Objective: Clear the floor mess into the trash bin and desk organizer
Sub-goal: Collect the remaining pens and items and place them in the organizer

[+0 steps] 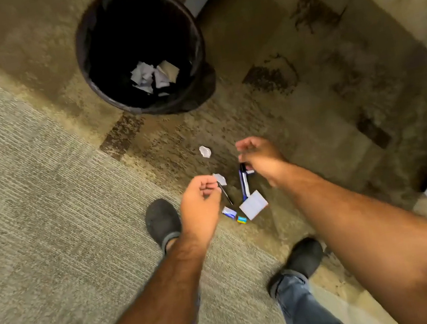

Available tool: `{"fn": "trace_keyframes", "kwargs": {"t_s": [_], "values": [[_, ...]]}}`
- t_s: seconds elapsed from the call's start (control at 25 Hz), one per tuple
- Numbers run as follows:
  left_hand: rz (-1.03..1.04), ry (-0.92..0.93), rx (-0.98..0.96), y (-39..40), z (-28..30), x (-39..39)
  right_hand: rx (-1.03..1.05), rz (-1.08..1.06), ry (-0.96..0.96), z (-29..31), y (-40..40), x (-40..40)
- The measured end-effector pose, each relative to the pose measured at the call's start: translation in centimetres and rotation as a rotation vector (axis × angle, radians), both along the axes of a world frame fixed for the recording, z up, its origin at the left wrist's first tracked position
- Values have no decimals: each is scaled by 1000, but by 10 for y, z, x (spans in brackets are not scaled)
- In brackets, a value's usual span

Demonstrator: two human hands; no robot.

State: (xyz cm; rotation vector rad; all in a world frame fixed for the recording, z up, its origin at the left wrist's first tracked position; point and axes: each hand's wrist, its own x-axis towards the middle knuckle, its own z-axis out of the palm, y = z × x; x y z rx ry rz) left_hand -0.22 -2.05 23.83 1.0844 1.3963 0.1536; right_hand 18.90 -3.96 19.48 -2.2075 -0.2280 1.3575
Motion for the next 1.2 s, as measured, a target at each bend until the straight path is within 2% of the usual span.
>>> {"fn": "trace_keyframes", "kwargs": {"t_s": [0.2, 0.4, 0.52, 0.68, 0.88, 1.04, 1.2], "values": [[-238, 57, 67, -27, -49, 22, -152, -38, 36, -45, -130, 22], [-232, 43, 62, -73, -123, 55, -199, 22, -27, -123, -210, 25], [-260, 101, 6, -110, -185, 68, -241, 145, -135, -180, -240, 20], [-337, 268, -103, -150, -253, 56, -264, 297, -193, -224, -249, 12], [-394, 386, -173, -174, -290, 43, -395, 552, -281, -255, -241, 7], [-356, 379, -241, -178, -308, 55, -386, 603, -394, -267, -232, 6], [-374, 439, -141, -183, -312, 74, -389, 528, -388, -279, -232, 11]]}}
